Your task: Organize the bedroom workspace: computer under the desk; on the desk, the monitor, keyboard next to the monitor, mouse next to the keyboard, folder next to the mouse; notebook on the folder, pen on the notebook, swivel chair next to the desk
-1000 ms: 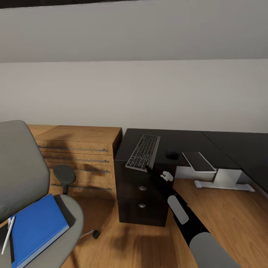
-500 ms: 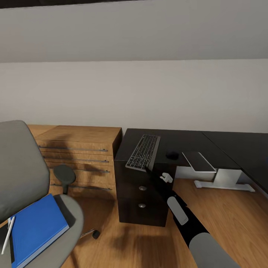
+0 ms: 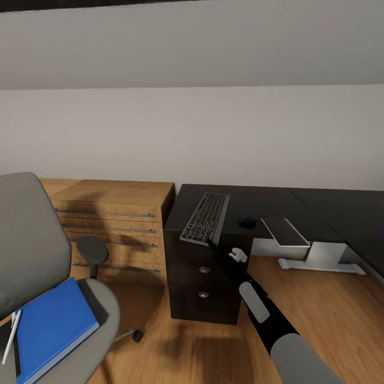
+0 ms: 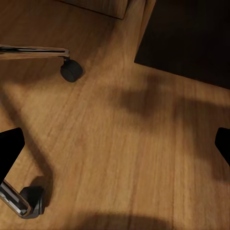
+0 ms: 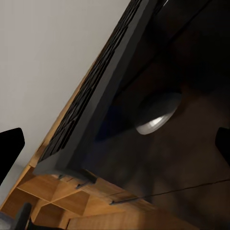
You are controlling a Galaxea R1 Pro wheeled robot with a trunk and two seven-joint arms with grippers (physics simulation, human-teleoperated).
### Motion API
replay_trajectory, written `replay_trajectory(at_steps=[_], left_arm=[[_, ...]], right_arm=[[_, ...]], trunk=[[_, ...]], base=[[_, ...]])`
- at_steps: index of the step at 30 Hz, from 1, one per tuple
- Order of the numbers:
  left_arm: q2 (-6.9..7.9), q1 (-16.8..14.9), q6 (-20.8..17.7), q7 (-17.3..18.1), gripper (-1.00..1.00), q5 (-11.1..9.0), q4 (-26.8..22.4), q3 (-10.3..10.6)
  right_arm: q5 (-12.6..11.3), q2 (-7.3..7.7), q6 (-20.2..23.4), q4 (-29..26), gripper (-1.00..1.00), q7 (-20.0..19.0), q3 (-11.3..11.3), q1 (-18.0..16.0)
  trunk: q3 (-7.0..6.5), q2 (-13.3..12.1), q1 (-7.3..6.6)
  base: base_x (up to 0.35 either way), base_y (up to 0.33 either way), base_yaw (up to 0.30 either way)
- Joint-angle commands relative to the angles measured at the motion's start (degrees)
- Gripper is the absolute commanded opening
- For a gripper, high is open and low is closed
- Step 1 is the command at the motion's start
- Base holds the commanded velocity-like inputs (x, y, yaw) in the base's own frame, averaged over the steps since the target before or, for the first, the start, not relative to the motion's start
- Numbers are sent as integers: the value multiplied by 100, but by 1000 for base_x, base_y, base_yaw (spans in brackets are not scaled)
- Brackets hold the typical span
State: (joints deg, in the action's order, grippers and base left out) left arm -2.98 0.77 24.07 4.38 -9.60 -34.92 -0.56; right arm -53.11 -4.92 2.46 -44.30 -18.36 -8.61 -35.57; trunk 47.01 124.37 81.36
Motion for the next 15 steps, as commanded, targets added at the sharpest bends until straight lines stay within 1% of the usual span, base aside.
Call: replay_trajectory(at_steps=[1,8,15], left_arm=[[-1,2,1,46,100,-60,-6,-6],[-1,2,1,46,100,-60,-6,-6],[-1,2,1,46,100,-60,-6,-6]], right_arm=[[-59,0,26,1,100,-17,-1,-3],[-59,4,26,1,100,-19,-1,-3],[-52,11,20,1,100,-19,4,-3]], trunk=[[4,2,-1],[4,2,-1],[4,2,-1]], base=[[0,32,0],[0,63,0],[0,14,0]])
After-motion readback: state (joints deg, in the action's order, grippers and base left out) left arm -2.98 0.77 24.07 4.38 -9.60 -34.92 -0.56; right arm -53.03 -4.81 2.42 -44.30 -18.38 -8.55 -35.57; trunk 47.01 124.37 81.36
